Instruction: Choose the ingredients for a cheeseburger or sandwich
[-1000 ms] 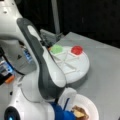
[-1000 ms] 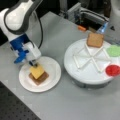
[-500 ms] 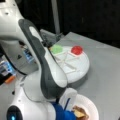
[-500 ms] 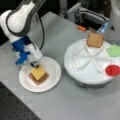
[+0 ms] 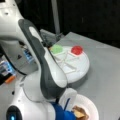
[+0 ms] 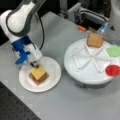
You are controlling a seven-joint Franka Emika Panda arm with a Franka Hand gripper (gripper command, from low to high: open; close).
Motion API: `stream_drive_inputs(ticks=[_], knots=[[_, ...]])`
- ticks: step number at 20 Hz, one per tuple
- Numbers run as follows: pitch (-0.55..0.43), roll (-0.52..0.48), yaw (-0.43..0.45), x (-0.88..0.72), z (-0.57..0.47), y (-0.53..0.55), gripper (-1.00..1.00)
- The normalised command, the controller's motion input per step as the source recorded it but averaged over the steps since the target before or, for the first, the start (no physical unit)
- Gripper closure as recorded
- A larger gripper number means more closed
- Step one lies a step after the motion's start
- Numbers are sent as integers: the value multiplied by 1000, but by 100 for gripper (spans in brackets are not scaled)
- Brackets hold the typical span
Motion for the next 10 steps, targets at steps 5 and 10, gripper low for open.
stream_drive_inputs(ticks=[5, 10], knots=[[-83, -92, -26, -130, -36, 65, -100], [-92, -82, -15, -128, -30, 57, -100]])
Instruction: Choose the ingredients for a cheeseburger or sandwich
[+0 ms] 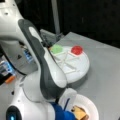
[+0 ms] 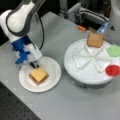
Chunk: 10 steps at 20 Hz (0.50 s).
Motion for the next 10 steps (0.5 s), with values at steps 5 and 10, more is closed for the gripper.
stream_drive_inputs(ticks=[5, 10], knots=[[-89, -75, -1, -137, -14, 47, -100], [-76, -71, 11, -173, 25, 51, -100]])
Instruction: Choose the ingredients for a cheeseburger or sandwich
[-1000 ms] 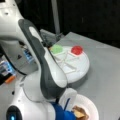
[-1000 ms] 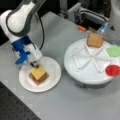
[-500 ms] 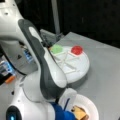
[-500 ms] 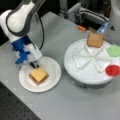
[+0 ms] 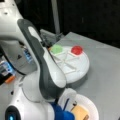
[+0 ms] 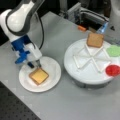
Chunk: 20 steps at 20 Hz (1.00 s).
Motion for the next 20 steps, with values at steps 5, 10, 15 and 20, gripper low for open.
stream_drive_inputs(ticks=[5, 10, 15, 20], knots=[[-32, -77, 16, -236, 160, 134, -100], [54, -149, 2, -281, 335, 263, -100], [85, -315, -82, -298, 269, 357, -100], [46, -499, -194, -523, 133, 509, -100]])
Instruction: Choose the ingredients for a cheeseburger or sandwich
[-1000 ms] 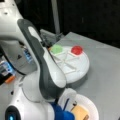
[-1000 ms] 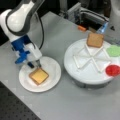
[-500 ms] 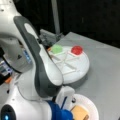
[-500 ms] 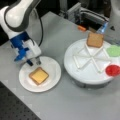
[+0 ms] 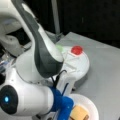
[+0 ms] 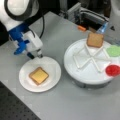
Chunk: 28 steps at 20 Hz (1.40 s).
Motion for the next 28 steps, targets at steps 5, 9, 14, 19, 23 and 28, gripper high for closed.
stream_drive_inputs(ticks=[5, 9, 14, 19, 23, 28], knots=[[-74, -565, -218, -707, 147, 748, -100], [-179, -606, -212, -722, 48, 742, -100], [-232, -566, -183, -639, -34, 504, -100], [-199, -504, -125, -470, -101, 214, -100], [-92, -347, -74, -291, -56, 282, -100], [-33, -250, 47, -231, 52, 377, -100]])
